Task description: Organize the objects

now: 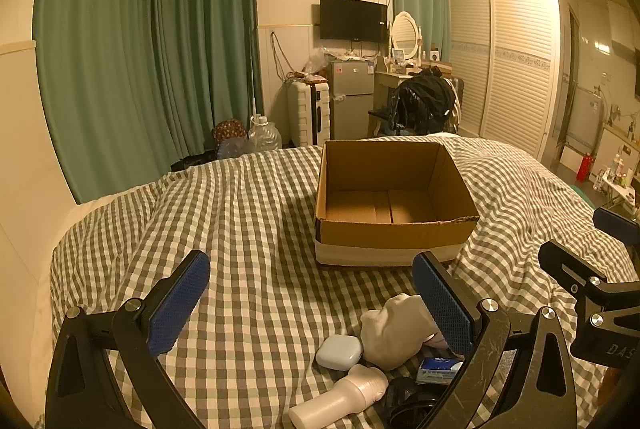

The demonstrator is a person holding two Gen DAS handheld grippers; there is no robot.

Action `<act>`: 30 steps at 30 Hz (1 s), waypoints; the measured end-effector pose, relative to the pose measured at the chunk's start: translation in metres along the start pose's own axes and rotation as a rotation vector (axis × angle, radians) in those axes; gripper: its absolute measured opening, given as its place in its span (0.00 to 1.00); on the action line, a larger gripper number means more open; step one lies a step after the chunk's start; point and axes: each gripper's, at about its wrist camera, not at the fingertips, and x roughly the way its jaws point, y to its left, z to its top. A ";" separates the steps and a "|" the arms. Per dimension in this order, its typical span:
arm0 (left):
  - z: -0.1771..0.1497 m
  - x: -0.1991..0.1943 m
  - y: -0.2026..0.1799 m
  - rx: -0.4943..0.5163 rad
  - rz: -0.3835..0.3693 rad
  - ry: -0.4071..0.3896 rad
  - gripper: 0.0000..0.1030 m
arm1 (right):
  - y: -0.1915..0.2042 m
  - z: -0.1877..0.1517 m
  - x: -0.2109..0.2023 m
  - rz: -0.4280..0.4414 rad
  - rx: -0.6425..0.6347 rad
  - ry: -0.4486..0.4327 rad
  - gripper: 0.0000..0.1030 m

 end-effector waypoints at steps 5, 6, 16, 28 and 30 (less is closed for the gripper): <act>0.000 0.000 0.000 -0.001 0.000 0.001 1.00 | 0.001 0.001 -0.002 0.004 -0.003 0.000 1.00; 0.000 0.000 0.001 -0.001 -0.001 0.002 1.00 | 0.001 0.001 -0.003 0.006 -0.003 0.000 1.00; -0.002 0.004 0.002 -0.004 -0.004 0.029 1.00 | 0.000 -0.001 -0.007 0.003 -0.005 -0.010 1.00; -0.024 0.021 0.003 0.026 0.014 0.102 1.00 | -0.007 -0.016 0.003 0.003 -0.023 0.042 0.99; -0.030 0.026 0.005 0.031 0.018 0.123 1.00 | -0.009 -0.023 0.011 -0.010 -0.028 0.067 0.97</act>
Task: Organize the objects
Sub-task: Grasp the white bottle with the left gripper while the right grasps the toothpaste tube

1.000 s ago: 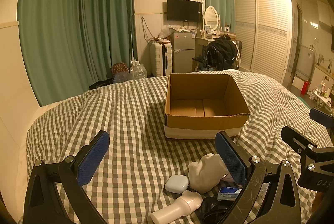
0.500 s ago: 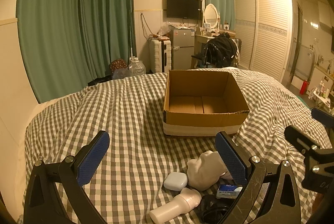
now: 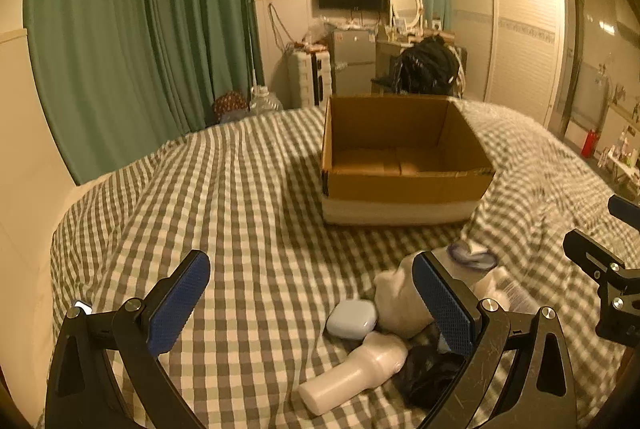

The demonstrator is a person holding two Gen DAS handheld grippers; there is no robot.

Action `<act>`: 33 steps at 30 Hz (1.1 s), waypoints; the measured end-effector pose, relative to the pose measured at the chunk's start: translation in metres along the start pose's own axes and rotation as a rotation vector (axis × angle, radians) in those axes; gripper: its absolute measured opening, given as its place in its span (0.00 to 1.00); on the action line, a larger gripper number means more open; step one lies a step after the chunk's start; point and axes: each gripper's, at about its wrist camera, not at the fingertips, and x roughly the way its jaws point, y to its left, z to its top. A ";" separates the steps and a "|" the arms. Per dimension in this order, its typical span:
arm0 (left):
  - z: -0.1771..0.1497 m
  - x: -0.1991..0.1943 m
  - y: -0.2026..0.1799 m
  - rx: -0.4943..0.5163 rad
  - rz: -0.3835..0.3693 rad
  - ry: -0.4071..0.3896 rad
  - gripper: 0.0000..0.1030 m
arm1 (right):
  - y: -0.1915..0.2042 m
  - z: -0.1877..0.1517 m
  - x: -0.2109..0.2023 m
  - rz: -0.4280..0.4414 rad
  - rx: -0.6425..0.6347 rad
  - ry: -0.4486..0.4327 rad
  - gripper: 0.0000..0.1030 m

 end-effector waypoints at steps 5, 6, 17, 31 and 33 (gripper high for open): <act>-0.016 0.016 -0.002 0.024 -0.003 0.068 1.00 | -0.007 -0.023 0.026 -0.002 0.004 0.092 0.92; -0.020 0.019 -0.004 0.033 -0.001 0.080 1.00 | -0.008 -0.027 0.031 -0.005 0.001 0.110 0.90; -0.069 0.058 -0.011 0.093 -0.032 0.283 1.00 | -0.005 -0.057 0.076 0.050 -0.032 0.283 0.59; -0.091 0.086 -0.035 0.223 -0.084 0.368 0.89 | 0.003 -0.068 0.101 0.071 -0.067 0.372 0.39; -0.093 0.086 -0.036 0.221 -0.124 0.375 0.75 | 0.006 -0.070 0.102 0.086 -0.079 0.374 0.31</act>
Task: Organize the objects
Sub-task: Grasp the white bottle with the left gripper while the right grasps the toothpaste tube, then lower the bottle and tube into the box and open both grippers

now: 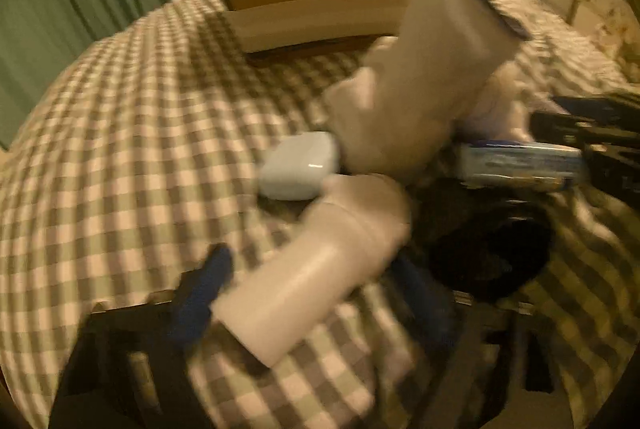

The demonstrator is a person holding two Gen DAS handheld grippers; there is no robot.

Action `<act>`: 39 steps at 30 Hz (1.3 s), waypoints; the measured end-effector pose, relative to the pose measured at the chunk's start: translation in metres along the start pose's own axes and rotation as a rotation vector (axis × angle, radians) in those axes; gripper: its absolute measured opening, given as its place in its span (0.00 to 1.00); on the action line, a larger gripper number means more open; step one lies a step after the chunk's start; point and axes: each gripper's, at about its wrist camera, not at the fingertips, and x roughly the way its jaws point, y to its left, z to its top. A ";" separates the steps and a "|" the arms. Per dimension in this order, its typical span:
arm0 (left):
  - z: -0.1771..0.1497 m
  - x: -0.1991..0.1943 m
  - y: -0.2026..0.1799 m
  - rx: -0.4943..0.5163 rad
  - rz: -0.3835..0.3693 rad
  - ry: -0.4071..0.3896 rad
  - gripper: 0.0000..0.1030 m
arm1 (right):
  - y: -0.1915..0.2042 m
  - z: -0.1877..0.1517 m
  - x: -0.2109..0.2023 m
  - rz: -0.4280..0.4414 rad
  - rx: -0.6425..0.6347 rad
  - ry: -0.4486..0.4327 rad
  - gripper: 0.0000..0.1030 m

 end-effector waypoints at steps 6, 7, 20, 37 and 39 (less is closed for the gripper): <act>0.004 -0.004 -0.008 -0.003 0.006 0.016 0.62 | -0.002 -0.002 -0.002 0.051 0.013 -0.018 0.25; 0.004 -0.007 -0.009 -0.007 -0.001 0.014 0.60 | -0.004 -0.002 -0.004 0.059 0.018 -0.025 0.22; -0.008 -0.053 -0.011 -0.070 0.009 -0.033 0.32 | 0.001 -0.008 -0.054 0.097 0.008 -0.136 0.18; 0.067 -0.127 0.020 -0.139 -0.018 -0.210 0.31 | -0.005 0.043 -0.134 0.184 -0.023 -0.322 0.18; 0.086 -0.133 0.023 -0.135 -0.020 -0.235 0.31 | -0.008 0.061 -0.142 0.187 -0.027 -0.352 0.18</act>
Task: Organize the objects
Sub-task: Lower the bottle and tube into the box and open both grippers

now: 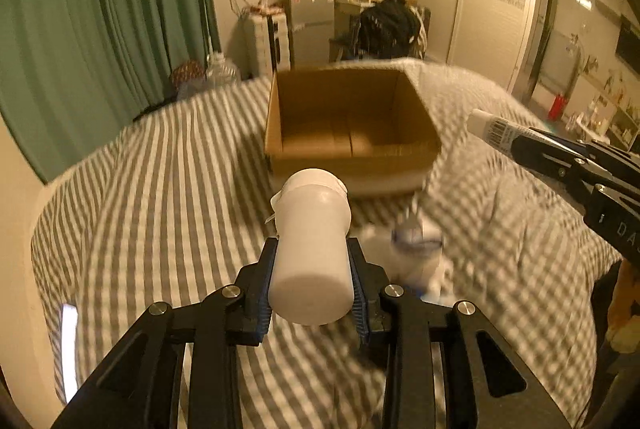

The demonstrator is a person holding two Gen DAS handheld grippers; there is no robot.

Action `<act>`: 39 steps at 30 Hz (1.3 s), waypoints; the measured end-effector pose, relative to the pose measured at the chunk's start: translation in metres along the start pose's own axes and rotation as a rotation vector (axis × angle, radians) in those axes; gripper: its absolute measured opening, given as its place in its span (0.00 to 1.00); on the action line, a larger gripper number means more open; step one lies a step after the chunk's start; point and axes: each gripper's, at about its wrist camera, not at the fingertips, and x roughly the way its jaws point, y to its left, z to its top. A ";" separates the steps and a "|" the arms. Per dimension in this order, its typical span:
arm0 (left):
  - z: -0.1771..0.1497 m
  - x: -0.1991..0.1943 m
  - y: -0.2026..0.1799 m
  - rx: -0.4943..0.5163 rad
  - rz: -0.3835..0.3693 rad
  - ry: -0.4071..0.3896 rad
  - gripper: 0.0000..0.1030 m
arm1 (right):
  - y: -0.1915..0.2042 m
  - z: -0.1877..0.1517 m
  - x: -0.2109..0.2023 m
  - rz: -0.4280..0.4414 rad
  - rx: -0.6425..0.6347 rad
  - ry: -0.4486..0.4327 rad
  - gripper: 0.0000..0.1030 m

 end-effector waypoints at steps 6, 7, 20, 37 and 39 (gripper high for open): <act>0.064 0.015 0.004 0.003 -0.018 -0.057 0.31 | -0.008 0.057 0.012 0.022 -0.008 -0.061 0.18; 0.074 0.020 0.005 0.007 -0.020 -0.063 0.31 | -0.009 0.066 0.017 0.028 -0.007 -0.067 0.18; 0.154 0.138 0.017 0.046 -0.057 -0.064 0.31 | -0.051 0.126 0.145 0.034 0.047 -0.028 0.18; 0.128 0.221 0.005 0.077 -0.075 0.018 0.32 | -0.091 0.098 0.242 -0.004 0.084 0.093 0.18; 0.127 0.216 0.005 0.068 -0.074 0.016 0.33 | -0.092 0.097 0.237 0.001 0.090 0.085 0.19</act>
